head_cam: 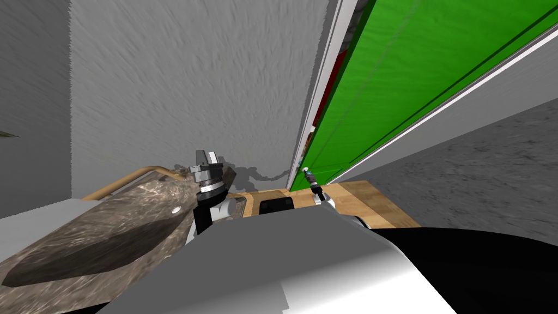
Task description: Pull the door open
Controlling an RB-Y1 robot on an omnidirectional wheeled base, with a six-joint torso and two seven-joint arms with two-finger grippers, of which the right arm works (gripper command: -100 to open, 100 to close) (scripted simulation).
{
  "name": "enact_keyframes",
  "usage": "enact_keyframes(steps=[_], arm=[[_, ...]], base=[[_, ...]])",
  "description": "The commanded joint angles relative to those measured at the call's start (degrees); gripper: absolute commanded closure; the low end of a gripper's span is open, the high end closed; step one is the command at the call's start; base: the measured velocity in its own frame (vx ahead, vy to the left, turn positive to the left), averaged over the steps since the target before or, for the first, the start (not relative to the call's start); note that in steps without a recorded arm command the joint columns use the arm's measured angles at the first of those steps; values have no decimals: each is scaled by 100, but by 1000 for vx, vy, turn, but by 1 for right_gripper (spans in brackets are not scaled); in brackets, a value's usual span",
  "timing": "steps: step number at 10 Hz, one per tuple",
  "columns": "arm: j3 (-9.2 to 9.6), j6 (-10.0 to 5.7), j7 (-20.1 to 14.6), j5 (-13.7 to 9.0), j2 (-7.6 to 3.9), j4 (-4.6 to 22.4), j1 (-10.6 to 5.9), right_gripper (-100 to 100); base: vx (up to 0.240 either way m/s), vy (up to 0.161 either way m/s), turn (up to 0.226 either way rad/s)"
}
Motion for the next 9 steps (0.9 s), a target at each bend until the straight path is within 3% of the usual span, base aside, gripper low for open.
enact_keyframes(steps=[1, 6, 9], arm=[[98, 27, -258, -42, 51, -28, 34, 100], [271, 38, -1003, -265, 30, 15, -21, 100], [319, 41, -1240, -327, 25, 27, -36, 100]], base=[[-29, -10, 9], [-35, -17, 24], [-23, -13, 16]])
